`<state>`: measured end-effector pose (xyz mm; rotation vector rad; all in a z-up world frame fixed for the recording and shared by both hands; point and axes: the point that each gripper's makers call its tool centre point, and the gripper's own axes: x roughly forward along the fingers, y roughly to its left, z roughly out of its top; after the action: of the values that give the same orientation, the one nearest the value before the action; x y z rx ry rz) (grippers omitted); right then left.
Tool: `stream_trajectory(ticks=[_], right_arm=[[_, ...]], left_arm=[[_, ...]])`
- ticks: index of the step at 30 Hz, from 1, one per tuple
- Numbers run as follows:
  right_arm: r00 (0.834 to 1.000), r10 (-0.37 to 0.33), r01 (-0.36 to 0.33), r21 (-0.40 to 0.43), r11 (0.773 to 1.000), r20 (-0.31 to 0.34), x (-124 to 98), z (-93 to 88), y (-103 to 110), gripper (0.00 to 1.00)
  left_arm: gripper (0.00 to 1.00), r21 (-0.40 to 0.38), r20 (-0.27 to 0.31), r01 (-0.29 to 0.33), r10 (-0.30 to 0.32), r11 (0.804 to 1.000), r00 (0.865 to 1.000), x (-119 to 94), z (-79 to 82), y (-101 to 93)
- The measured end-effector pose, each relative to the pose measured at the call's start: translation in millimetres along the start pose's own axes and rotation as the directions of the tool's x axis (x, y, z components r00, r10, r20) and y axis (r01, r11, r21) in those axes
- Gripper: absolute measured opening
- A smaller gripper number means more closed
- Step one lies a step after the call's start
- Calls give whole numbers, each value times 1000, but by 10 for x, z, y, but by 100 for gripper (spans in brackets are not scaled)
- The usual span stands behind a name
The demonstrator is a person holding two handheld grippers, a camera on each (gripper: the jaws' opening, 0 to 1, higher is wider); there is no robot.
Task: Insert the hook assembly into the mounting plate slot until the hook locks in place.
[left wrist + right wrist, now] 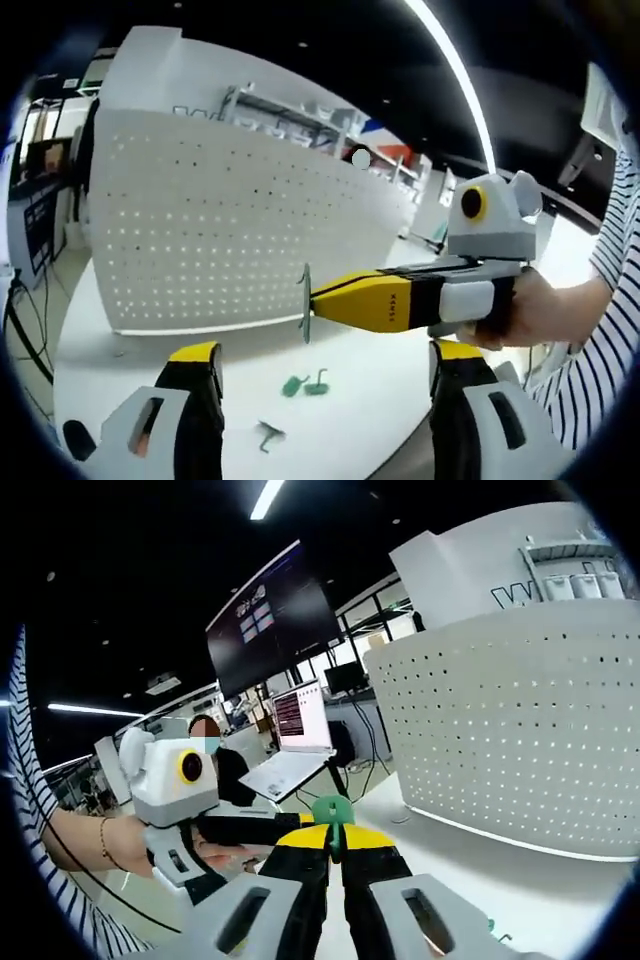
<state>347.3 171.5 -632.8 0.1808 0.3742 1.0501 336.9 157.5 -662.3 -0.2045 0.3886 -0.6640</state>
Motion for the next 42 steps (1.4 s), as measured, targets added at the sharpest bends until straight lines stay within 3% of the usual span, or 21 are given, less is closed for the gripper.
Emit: stream_trajectory(ticks=[14, 23, 27, 33, 42], right_arm=[[999, -27, 27, -3, 1000, 21, 43, 8, -57, 0], [988, -122, 125, -33, 992, 90, 60, 122, -196, 0], [966, -225, 233, -51, 971, 130, 33, 216, -384, 0], [915, -354, 370, -54, 927, 193, -62, 358, -653, 0], [873, -424, 446, -47, 894, 240, -115, 508, -871, 0]], left_arm=[[99, -29, 3, 4, -4, 1000, 1000, -24, -20, -22], [100, -30, 3, -3, 3, 1000, 1000, -21, -39, -16], [100, -34, 1, -12, 12, 999, 1000, -26, -53, 12], [100, -49, 2, -40, 40, 998, 999, -42, -68, 73], [100, -53, -17, -63, 62, 997, 998, -44, -122, 152]])
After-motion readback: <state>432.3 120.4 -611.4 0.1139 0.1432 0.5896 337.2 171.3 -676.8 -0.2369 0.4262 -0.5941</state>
